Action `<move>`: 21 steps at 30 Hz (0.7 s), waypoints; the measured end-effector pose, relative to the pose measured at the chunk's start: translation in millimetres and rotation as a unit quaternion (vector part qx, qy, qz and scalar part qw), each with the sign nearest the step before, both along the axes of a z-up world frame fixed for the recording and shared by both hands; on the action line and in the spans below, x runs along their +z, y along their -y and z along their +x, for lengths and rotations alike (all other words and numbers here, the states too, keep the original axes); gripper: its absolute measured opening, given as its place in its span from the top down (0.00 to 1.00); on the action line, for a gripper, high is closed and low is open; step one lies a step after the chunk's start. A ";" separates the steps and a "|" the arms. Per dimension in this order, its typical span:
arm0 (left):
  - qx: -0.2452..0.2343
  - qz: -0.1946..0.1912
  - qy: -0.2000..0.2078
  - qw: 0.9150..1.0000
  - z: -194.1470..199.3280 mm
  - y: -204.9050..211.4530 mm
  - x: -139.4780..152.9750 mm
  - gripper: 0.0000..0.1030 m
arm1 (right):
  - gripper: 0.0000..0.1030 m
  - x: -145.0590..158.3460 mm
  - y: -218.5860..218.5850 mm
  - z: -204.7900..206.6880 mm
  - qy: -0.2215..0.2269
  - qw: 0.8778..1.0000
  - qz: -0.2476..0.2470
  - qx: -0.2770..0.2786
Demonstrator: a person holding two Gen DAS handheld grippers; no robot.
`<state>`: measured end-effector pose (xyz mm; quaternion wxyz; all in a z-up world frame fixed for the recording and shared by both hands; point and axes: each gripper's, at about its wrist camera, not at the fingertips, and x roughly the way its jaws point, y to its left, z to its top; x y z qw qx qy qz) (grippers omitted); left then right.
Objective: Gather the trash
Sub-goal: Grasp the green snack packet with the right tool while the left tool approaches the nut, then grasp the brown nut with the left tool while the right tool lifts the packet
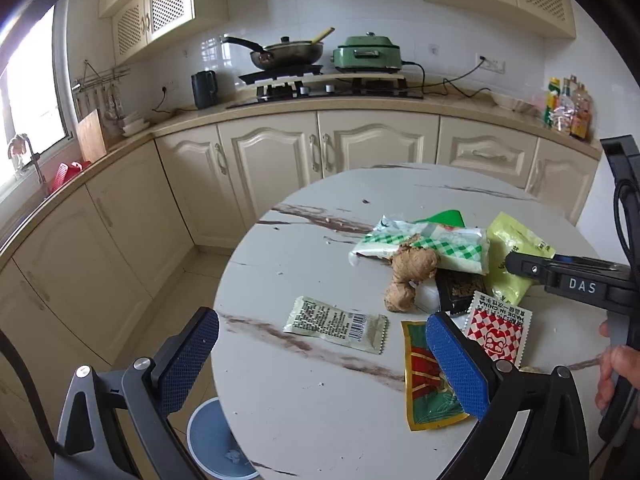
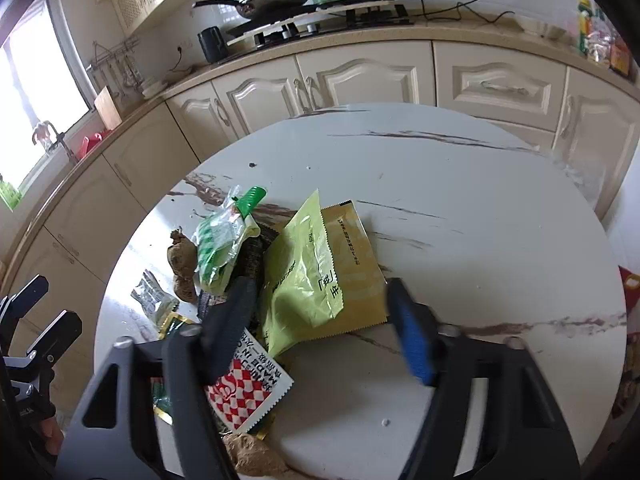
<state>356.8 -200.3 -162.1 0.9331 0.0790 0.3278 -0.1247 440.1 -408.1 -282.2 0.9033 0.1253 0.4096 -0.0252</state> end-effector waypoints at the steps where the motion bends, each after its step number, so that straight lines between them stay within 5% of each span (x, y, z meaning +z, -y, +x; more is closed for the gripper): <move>1: -0.004 -0.003 -0.001 1.000 1.1 1.8 -2.3 0.01 | 0.73 -1.1 -1.5 1.0 0.000 1.000 0.001 0.009; 6: -0.041 -0.009 -0.015 0.999 5.5 22.6 -9.2 0.01 | 0.94 10.2 -5.3 -12.1 0.040 0.999 -0.008 0.029; 13: -0.111 -0.026 -0.043 0.993 -15.2 53.7 -13.6 0.01 | 0.96 51.6 4.3 -67.7 0.100 0.991 -0.090 -0.014; 18: -0.140 -0.014 -0.053 0.989 -28.9 76.5 -17.1 0.03 | 0.96 61.9 10.7 -109.2 0.097 0.988 -0.122 -0.023; 21: -0.150 -0.009 -0.062 0.987 -29.4 87.2 -22.6 0.15 | 0.96 61.0 15.3 -130.4 0.091 0.988 -0.123 -0.026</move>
